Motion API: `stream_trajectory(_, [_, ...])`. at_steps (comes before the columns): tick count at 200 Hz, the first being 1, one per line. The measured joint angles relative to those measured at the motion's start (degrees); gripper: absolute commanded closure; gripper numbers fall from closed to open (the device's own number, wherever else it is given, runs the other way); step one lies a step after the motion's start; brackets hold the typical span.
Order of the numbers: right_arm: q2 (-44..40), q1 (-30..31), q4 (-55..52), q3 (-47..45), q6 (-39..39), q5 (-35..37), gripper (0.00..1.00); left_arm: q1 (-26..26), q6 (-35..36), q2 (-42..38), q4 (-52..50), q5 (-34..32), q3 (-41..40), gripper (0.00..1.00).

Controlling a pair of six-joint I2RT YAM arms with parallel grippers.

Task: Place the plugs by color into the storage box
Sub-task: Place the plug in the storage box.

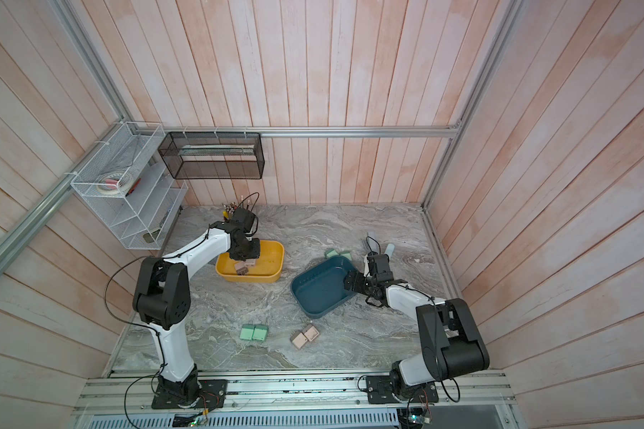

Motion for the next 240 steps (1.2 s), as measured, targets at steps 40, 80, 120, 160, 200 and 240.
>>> stream_trajectory(40, [0.07, 0.0, -0.17, 0.07, -0.48, 0.0, 0.03, 0.37, -0.07, 6.45, 2.36, 0.24, 2.08, 0.55])
stream_trajectory(80, [0.15, 0.02, -0.35, 0.15, -1.16, 0.0, 0.03, 0.39, -0.48, 8.37, 4.85, 0.22, 2.75, 0.5])
stream_trajectory(120, [0.15, 0.04, -0.39, 0.17, -1.51, 0.0, 0.02, 0.39, -0.72, 8.61, 6.32, 0.24, 2.8, 0.33])
stream_trajectory(160, [0.15, 0.07, -0.83, 0.44, -1.49, 0.04, 0.02, 0.39, -1.49, 7.3, 5.01, 0.94, 2.49, 0.26])
stream_trajectory(200, [-0.42, 0.07, -2.12, 0.55, -0.96, 0.26, 0.02, 0.28, -3.98, -0.39, 1.14, 2.01, 2.32, 0.22])
stream_trajectory(240, [-2.23, 0.07, -3.61, 0.2, 0.09, 0.48, 0.02, -2.89, -9.27, -11.41, -2.99, 2.73, 1.2, 0.22])
